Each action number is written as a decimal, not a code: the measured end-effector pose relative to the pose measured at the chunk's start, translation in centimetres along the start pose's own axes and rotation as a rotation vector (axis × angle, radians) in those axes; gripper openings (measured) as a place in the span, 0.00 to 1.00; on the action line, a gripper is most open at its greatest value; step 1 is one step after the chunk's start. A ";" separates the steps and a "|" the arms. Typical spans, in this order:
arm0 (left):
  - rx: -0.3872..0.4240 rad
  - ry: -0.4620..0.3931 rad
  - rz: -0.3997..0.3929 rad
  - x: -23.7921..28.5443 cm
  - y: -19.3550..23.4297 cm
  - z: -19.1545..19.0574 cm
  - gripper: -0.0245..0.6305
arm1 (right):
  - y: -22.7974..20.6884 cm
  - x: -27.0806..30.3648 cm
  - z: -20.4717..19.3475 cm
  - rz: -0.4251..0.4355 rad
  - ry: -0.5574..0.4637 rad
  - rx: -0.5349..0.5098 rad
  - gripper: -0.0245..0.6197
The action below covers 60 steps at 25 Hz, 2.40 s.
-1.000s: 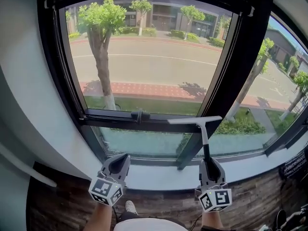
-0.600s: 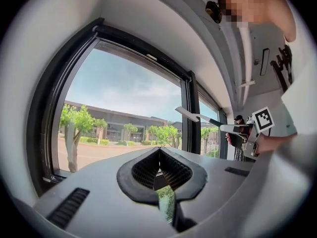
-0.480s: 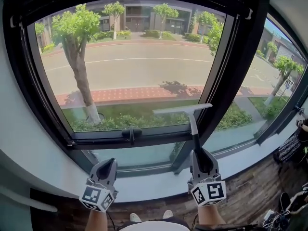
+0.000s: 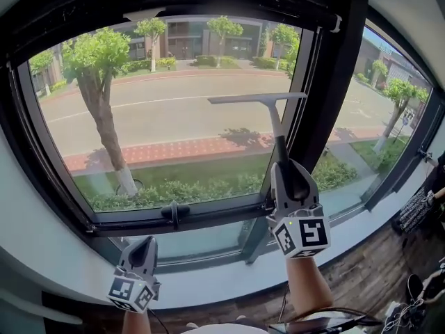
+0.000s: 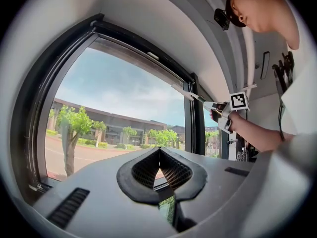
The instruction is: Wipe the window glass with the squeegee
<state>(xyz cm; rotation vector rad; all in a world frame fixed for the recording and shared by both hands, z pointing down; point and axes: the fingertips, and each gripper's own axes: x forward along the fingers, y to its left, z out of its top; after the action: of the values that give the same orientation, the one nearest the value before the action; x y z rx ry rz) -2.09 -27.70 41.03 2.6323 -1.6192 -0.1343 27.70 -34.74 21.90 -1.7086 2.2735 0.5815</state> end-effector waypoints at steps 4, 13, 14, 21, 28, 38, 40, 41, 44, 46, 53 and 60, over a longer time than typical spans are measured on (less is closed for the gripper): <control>-0.003 0.011 0.000 0.0 0.2 -0.3 0.06 | -1.4 3.9 2.7 -0.014 -0.044 -0.010 0.19; -0.014 0.032 0.009 -0.4 0.9 -1.4 0.06 | -2.3 10.1 7.0 -0.048 -0.115 -0.078 0.19; -0.013 0.029 0.010 -0.4 1.1 -1.4 0.06 | -2.5 10.7 7.2 -0.053 -0.117 -0.078 0.19; -0.006 0.031 0.028 -0.5 1.9 -1.3 0.06 | -3.6 14.1 7.8 -0.101 -0.120 -0.077 0.19; -0.001 0.036 0.041 -0.7 2.5 -1.4 0.06 | -3.9 15.7 8.9 -0.118 -0.151 -0.055 0.19; -0.004 0.036 0.034 -0.4 2.3 -1.4 0.06 | -3.7 15.7 8.0 -0.113 -0.170 -0.037 0.19; -0.008 0.040 0.033 -0.4 2.2 -1.5 0.06 | -3.4 15.5 7.6 -0.111 -0.162 -0.036 0.19; -0.010 0.042 0.033 -0.4 2.1 -1.5 0.06 | -3.4 15.4 7.4 -0.110 -0.157 -0.038 0.19; -0.012 0.044 0.038 -0.5 2.3 -1.6 0.06 | -3.3 15.1 6.6 -0.109 -0.149 -0.038 0.19; -0.015 0.044 0.042 -0.6 2.4 -1.6 0.06 | -3.2 14.8 6.1 -0.108 -0.145 -0.037 0.19; -0.014 0.049 0.035 -0.5 2.2 -2.0 0.06 | -2.9 13.5 4.0 -0.111 -0.128 -0.045 0.19; -0.015 0.054 0.021 -0.3 1.7 -2.2 0.06 | -2.4 12.0 1.3 -0.110 -0.090 -0.049 0.19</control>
<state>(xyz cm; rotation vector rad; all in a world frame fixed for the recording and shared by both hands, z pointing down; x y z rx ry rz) -3.55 -28.18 43.37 2.5837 -1.6213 -0.0736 26.52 -45.04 15.35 -1.7797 2.1061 0.6811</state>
